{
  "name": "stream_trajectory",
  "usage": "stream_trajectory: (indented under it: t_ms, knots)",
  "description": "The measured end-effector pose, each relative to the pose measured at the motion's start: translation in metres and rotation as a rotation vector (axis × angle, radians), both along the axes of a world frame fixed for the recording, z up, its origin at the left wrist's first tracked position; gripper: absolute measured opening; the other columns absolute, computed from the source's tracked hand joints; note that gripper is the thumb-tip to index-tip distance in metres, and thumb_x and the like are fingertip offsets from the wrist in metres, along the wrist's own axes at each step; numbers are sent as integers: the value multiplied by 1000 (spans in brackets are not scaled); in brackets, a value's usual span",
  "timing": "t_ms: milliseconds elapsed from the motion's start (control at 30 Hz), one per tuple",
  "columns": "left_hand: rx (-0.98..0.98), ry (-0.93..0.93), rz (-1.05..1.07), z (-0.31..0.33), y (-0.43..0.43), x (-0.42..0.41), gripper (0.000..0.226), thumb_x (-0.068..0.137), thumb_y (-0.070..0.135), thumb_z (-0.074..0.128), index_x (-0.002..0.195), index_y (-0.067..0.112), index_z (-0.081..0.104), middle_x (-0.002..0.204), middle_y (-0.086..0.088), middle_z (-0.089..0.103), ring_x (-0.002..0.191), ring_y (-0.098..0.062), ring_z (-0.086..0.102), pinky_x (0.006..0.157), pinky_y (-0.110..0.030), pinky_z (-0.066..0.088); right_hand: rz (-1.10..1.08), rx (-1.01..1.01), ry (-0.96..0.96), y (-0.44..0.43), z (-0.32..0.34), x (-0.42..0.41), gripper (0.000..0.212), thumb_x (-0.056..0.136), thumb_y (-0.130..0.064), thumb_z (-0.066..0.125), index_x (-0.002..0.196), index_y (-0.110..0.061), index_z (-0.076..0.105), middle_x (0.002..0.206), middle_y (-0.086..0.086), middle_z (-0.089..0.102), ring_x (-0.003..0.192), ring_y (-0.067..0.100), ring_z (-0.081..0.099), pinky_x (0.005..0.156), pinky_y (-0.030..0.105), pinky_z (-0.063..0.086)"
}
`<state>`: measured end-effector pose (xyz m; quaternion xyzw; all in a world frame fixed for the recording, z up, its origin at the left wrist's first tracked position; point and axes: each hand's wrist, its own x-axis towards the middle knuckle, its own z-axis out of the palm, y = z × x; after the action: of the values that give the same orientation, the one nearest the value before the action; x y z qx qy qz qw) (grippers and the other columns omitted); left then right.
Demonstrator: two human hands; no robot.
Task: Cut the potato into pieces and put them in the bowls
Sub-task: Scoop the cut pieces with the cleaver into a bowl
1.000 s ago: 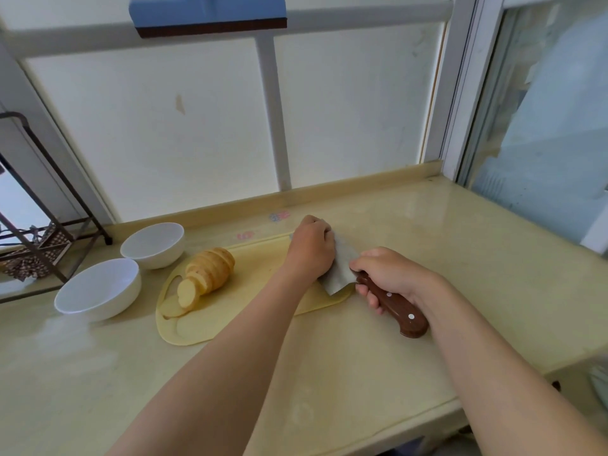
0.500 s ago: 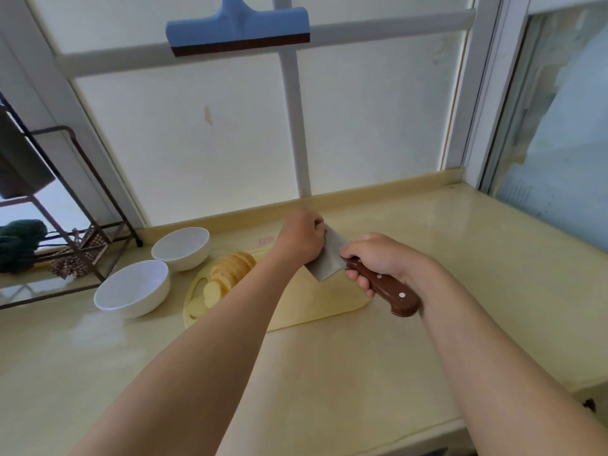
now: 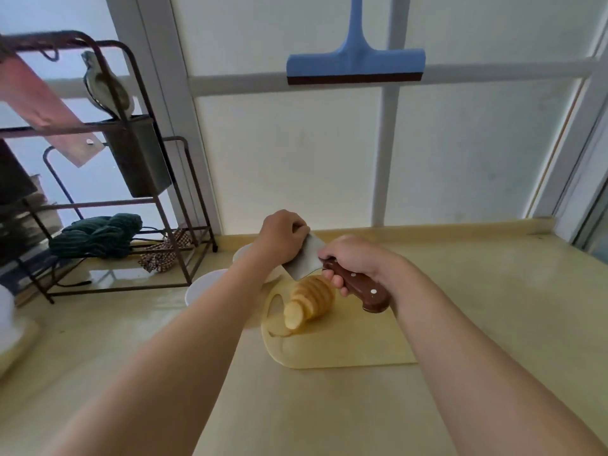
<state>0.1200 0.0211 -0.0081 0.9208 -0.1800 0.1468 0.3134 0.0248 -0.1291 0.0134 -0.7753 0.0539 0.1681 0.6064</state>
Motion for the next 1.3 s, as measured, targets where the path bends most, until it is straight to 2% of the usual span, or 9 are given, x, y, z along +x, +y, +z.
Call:
stream_trajectory:
  t_ms: [267,467,567,667,833,967,1100,1233,1300]
  knots:
    - [-83,39,25,-22,39,38,20,95,24,56,97,12,73,98,4,69,89,-11,56,64,-15,35,10,-92,81,37,8,29,21,105,-9,44,84,-8,48,64,7,52,37,10,49,38,19,43]
    - [-76,75,116,-39,50,51,20,96,19,52,96,9,70,95,-2,68,87,-18,56,72,-25,38,-8,-163,76,31,14,36,20,103,-7,47,83,-5,51,62,9,55,36,13,50,37,20,44]
    - [-11,87,149,-43,52,50,20,95,14,50,93,7,68,90,-3,65,86,-22,58,70,-27,39,-20,-191,73,18,18,34,19,103,-7,48,84,-5,52,61,9,55,36,13,50,37,21,43]
    - [-52,123,164,-36,49,50,19,93,11,49,93,6,67,93,-6,66,80,-19,56,67,-28,44,-22,-213,50,5,21,31,19,102,-8,48,84,-6,51,62,9,55,37,13,49,38,21,42]
    - [-206,168,183,-30,54,52,31,97,10,39,115,10,64,110,-4,65,100,-20,60,79,-28,45,-34,-220,47,-10,19,27,18,102,-9,49,84,-6,53,62,9,55,38,14,49,38,22,43]
    - [-225,196,188,-27,56,44,30,97,11,40,118,12,62,106,-5,66,93,-20,63,79,-32,54,-36,-200,47,-15,16,24,17,102,-10,50,87,-5,54,60,8,56,38,13,49,38,22,43]
    - [-227,194,176,-19,56,33,28,97,12,42,115,13,62,105,-6,67,90,-20,64,79,-34,57,-45,-167,42,-20,12,19,16,103,-12,51,90,-4,56,58,6,57,39,13,50,39,22,43]
    - [-44,90,98,-4,39,9,29,99,14,44,120,10,63,108,-1,64,92,-17,59,76,-26,48,-112,-99,-23,-33,8,10,17,103,-12,51,87,-8,54,56,6,57,38,14,48,38,22,43]
    - [48,42,29,-1,26,-9,27,99,16,45,116,8,65,106,-4,67,93,-21,61,81,-33,52,-154,-63,-62,-45,3,5,18,101,-12,52,83,-8,53,56,6,57,38,14,48,38,23,43]
